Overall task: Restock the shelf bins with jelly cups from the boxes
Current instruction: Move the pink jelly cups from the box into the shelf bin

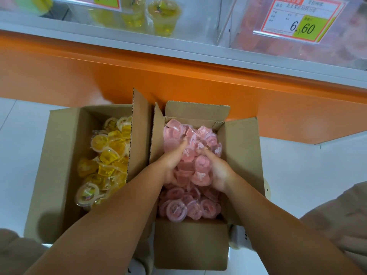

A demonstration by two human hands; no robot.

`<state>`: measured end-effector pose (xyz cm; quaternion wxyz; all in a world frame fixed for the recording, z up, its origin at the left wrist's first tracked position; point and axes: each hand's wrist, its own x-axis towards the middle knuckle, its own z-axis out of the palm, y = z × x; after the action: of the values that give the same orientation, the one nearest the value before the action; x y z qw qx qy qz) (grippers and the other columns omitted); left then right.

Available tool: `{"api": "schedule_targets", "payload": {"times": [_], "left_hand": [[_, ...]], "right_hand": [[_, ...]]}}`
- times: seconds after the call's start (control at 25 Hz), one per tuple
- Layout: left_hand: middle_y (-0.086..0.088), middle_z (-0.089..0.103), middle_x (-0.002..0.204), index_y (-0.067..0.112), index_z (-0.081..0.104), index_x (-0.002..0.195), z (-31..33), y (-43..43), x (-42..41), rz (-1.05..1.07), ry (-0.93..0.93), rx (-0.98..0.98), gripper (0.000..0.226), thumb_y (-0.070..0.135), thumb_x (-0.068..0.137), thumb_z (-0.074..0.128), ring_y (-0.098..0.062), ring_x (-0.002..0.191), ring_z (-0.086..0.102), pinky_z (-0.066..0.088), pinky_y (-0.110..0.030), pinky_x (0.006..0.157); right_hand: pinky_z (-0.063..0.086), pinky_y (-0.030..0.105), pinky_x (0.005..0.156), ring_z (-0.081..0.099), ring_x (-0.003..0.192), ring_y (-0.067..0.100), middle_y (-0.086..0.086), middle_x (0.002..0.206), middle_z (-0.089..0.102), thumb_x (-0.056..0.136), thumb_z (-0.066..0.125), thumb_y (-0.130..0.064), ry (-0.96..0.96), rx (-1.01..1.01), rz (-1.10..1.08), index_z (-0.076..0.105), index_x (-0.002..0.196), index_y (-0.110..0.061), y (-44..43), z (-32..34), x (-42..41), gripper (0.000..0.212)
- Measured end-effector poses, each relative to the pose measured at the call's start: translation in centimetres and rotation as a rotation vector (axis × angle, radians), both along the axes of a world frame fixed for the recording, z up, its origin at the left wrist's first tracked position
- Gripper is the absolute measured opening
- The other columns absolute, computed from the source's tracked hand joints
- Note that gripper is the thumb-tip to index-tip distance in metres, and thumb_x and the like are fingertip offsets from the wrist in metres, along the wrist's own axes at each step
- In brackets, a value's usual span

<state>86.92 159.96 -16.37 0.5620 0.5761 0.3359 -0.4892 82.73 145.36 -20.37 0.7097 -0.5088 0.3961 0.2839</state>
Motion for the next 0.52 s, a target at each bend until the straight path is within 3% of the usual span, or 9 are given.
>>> {"api": "schedule_targets", "payload": {"times": [0.12,0.2,0.36,0.44,0.52], "left_hand": [[-0.009,0.066,0.115,0.02,0.058,0.126,1.4,0.2,-0.1,0.012,-0.018,-0.054,0.067,0.072,0.083,0.059,-0.031,0.1,0.065,0.054,-0.047,0.08],[-0.009,0.068,0.117,0.022,0.06,0.126,3.0,0.6,-0.1,0.025,-0.036,-0.095,0.057,0.061,0.085,0.065,-0.033,0.105,0.065,0.054,-0.051,0.083],[-0.008,0.069,0.107,0.018,0.065,0.113,6.9,1.6,0.2,0.03,-0.099,-0.235,0.042,0.054,0.091,0.06,-0.032,0.103,0.064,0.05,-0.055,0.092],[-0.01,0.069,0.109,0.019,0.065,0.118,9.3,2.3,0.5,0.04,-0.129,-0.291,0.045,0.055,0.092,0.06,-0.032,0.102,0.063,0.05,-0.055,0.091],[-0.009,0.065,0.12,0.021,0.061,0.128,11.8,2.6,0.9,0.06,-0.154,-0.328,0.053,0.058,0.09,0.061,-0.032,0.102,0.062,0.053,-0.054,0.084]], "right_hand": [[0.052,0.045,0.094,0.066,0.105,0.026,0.005,0.114,0.07,0.089,0.063,-0.04,-0.051,-0.012,-0.001,0.07,0.106,-0.028,-0.6,1.5,0.0,0.021],[0.057,0.037,0.077,0.068,0.095,0.023,0.006,0.112,0.07,0.092,0.061,-0.035,-0.097,0.009,-0.016,0.067,0.109,-0.027,-0.7,3.2,0.1,0.02],[0.058,0.035,0.066,0.068,0.089,0.027,0.013,0.114,0.068,0.093,0.058,-0.037,-0.17,0.099,-0.044,0.06,0.123,-0.012,-1.2,7.5,0.8,0.039],[0.059,0.033,0.063,0.066,0.08,0.025,0.016,0.101,0.067,0.094,0.054,-0.042,-0.191,0.126,-0.018,0.063,0.114,-0.004,-1.3,10.7,1.1,0.044],[0.058,0.03,0.061,0.064,0.066,0.021,0.016,0.081,0.065,0.095,0.046,-0.038,-0.24,0.182,-0.007,0.063,0.093,0.0,-1.4,14.1,1.6,0.042]]}}
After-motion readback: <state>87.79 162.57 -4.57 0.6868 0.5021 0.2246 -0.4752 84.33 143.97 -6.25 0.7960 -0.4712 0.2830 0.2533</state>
